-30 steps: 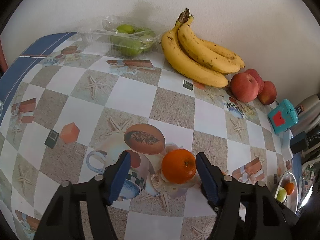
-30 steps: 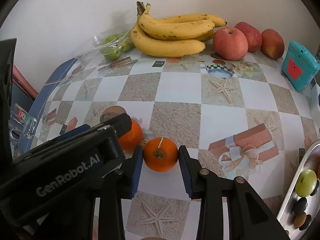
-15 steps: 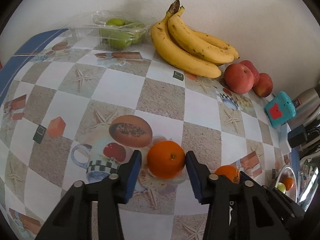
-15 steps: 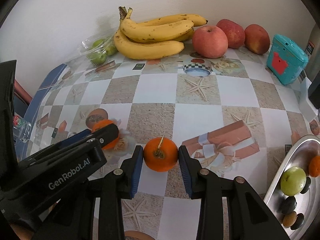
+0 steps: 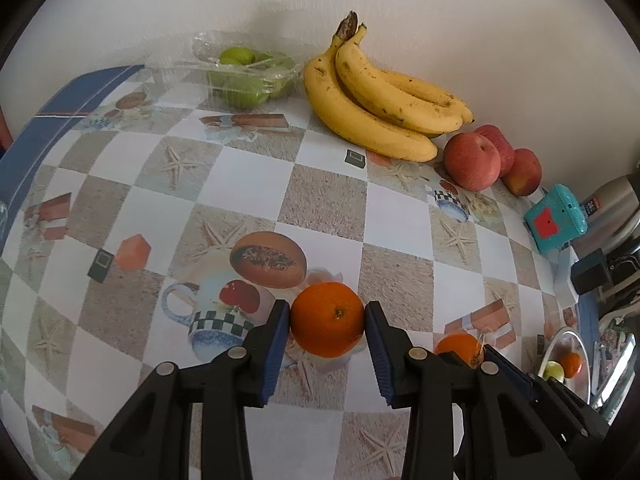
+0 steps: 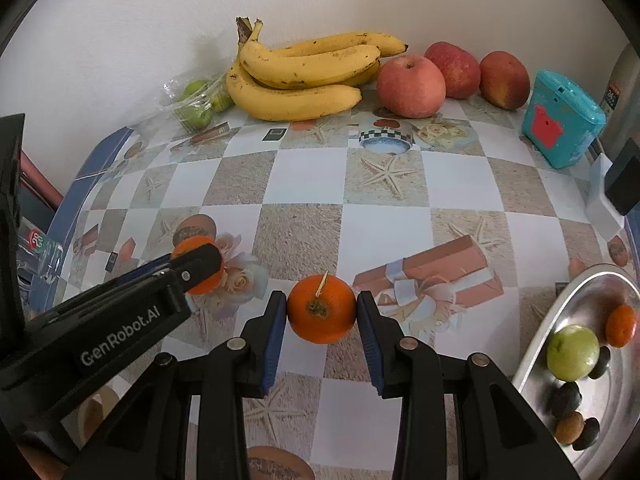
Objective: Organize fruits
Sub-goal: 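Lift the orange with the left tool while the right tool carries the tangerine over the bowl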
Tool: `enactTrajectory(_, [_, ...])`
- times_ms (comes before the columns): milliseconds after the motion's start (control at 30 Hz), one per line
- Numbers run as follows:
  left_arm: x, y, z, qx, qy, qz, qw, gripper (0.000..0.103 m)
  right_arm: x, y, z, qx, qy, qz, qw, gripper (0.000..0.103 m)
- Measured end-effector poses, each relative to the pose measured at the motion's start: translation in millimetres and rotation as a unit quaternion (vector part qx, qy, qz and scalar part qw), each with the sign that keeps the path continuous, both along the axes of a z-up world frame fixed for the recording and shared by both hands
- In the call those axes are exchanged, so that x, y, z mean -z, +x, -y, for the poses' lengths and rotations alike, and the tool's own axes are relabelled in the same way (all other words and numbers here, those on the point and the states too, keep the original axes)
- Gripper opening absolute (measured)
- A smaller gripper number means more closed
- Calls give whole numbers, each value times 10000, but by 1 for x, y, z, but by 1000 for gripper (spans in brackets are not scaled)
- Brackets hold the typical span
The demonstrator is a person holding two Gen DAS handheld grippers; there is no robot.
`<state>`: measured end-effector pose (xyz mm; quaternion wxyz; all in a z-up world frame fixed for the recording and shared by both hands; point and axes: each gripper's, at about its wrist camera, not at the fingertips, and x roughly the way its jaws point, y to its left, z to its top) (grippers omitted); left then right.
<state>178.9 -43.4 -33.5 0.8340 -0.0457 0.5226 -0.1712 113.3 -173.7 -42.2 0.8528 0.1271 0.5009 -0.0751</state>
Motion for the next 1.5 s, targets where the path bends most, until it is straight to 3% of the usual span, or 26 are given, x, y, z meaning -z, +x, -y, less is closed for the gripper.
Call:
enactTrajectory(700, [-37,-63,-15,-84,162,99,9998,41,-37,-64,0,145,-205,-19,9997,38])
enactTrajectory(1500, [-43,-132,-10,97,135,38,9999,41,-47,-139,12,506,-140,-70,9986,38])
